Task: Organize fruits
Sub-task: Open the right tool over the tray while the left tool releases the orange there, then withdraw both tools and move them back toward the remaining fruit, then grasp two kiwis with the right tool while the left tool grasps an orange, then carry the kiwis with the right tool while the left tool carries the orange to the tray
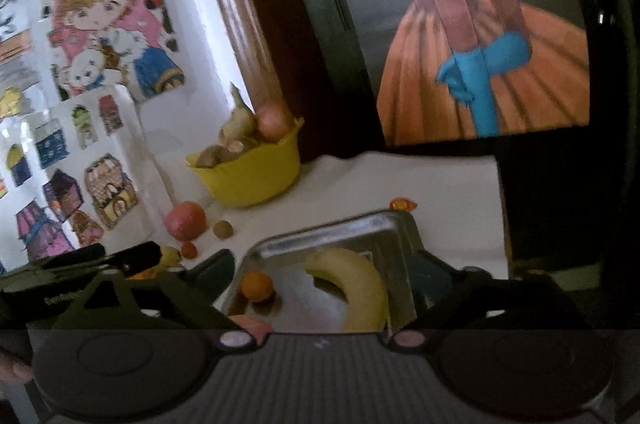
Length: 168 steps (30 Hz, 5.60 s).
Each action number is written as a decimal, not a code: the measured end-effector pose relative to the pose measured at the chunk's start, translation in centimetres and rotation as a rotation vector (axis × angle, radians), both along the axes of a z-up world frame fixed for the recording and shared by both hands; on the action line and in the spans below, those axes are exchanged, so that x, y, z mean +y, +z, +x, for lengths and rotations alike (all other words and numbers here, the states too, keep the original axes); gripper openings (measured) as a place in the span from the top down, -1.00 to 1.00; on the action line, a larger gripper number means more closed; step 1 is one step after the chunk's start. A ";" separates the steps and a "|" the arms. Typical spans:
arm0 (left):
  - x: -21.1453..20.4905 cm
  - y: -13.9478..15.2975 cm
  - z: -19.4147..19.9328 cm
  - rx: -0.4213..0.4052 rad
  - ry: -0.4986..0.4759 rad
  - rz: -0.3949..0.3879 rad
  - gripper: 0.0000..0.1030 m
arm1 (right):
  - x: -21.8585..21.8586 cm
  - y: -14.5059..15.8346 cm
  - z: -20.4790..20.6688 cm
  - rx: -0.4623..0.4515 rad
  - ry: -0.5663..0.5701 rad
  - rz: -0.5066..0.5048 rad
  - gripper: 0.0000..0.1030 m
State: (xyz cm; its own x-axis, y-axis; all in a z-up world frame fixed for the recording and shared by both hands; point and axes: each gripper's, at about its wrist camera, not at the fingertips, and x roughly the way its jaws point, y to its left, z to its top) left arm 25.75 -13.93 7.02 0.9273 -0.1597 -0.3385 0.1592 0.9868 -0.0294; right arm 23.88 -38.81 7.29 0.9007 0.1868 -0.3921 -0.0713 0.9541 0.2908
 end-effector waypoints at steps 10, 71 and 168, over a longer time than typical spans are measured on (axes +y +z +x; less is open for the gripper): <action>5.1 1.0 -7.4 -0.027 0.043 -0.054 -0.99 | 5.8 2.4 -7.4 -0.071 0.020 -0.106 -1.00; 10.3 -3.7 -2.0 0.016 -0.047 0.229 -0.99 | 17.3 0.3 5.2 0.102 0.346 -0.226 -1.00; -8.4 -4.2 7.4 0.223 -0.142 0.045 0.41 | -1.9 -2.3 6.0 0.222 0.132 0.079 -0.02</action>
State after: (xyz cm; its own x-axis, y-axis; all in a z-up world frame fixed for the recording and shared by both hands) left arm 33.12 -22.29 2.83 0.7986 -0.2629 -0.5414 0.2904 0.9562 -0.0359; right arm 29.92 -40.74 4.96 0.7603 0.3349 -0.5566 -0.1199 0.9145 0.3865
